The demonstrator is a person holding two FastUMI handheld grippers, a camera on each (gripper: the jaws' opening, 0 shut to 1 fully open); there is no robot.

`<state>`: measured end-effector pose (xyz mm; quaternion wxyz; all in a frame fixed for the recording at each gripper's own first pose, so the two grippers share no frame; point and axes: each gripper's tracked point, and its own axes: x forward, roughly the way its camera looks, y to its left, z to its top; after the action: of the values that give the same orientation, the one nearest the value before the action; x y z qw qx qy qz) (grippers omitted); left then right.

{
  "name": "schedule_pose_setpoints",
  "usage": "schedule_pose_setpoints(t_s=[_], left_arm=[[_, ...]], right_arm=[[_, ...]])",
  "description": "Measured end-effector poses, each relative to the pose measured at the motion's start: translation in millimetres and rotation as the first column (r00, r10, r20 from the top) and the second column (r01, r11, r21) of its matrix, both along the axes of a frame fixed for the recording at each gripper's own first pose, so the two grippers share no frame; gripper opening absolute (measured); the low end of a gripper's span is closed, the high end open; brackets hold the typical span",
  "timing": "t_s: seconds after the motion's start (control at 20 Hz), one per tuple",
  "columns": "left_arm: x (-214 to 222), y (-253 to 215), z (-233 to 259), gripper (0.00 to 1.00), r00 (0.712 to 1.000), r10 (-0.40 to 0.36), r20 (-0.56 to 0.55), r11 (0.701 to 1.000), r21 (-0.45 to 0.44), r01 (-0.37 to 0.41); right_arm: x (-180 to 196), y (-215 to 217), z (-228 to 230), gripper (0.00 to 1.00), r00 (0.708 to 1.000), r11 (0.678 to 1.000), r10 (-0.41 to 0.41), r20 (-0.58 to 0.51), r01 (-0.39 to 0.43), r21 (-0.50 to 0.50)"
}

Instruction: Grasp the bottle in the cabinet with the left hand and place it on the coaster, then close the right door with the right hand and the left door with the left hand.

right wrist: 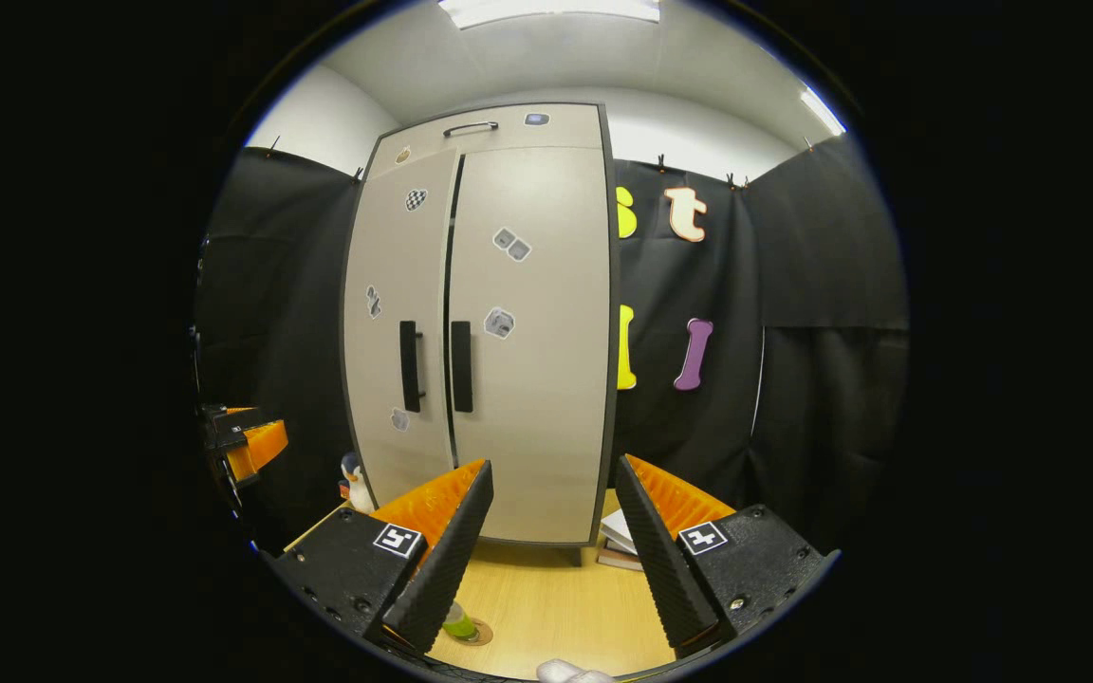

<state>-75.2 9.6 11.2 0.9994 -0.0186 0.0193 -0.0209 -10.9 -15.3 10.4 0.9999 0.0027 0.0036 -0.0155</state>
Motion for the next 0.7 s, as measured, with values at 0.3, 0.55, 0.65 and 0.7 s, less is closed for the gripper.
schedule_pose_setpoints(t_s=[0.3,0.55,0.65,0.7], left_arm=[[9.6,-8.0,6.5,0.96,1.000,-0.023,0.013,1.000,-0.004,0.023],[13.6,-20.8,9.6,0.96,0.998,-0.053,0.022,0.999,-0.002,0.053],[15.1,-23.5,12.2,0.96,0.998,-0.060,0.026,0.998,-0.005,0.060],[14.9,-23.0,12.8,0.96,0.998,-0.063,0.028,0.998,-0.006,0.063]], right_arm=[[0.8,-4.4,-0.9,0.81,1.000,1.000,-0.012,-0.017,0.012,0.004],[-0.5,-5.7,1.5,0.81,1.000,1.000,-0.014,-0.017,0.014,0.005],[-1.4,-8.0,4.0,0.81,1.000,1.000,-0.021,-0.012,0.021,0.003],[-1.8,-8.7,5.0,0.81,1.000,1.000,-0.024,-0.010,0.024,0.001]])
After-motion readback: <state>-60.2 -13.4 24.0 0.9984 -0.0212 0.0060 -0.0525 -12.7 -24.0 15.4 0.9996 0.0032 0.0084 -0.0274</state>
